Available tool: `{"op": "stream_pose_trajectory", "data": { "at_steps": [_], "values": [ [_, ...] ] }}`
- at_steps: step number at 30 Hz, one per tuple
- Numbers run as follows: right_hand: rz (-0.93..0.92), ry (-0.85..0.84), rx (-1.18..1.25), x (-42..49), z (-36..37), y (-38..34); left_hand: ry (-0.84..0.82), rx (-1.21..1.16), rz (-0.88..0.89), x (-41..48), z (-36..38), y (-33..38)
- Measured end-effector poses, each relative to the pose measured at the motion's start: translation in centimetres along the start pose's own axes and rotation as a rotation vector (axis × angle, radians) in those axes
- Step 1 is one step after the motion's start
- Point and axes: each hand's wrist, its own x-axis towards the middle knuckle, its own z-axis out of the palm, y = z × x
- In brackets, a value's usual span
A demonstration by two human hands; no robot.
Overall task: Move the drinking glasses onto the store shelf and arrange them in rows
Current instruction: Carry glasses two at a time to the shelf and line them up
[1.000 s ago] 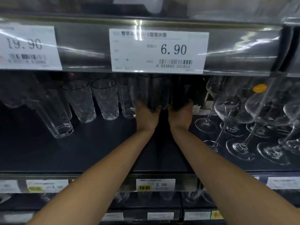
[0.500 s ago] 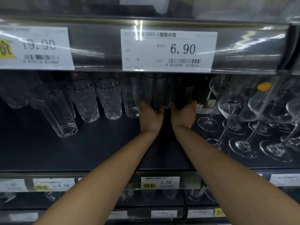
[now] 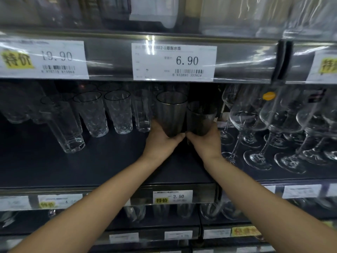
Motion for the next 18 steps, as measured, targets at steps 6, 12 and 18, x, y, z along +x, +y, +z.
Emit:
{"op": "stream_pose_trajectory", "data": {
  "at_steps": [6, 12, 18],
  "values": [
    [0.011, -0.094, 0.101, -1.5, -1.9, 0.2, 0.038, -0.069, -0.036, -0.8, -1.1, 1.0],
    [0.013, -0.298, 0.154, -4.5, -3.9, -0.8, 0.096, -0.004, -0.057, -4.7, -3.6, 1.6],
    [-0.068, -0.474, 0.229, -7.6, -4.3, -4.0, 0.245, -0.078, -0.052, -10.1, -8.0, 3.5]
  ]
}}
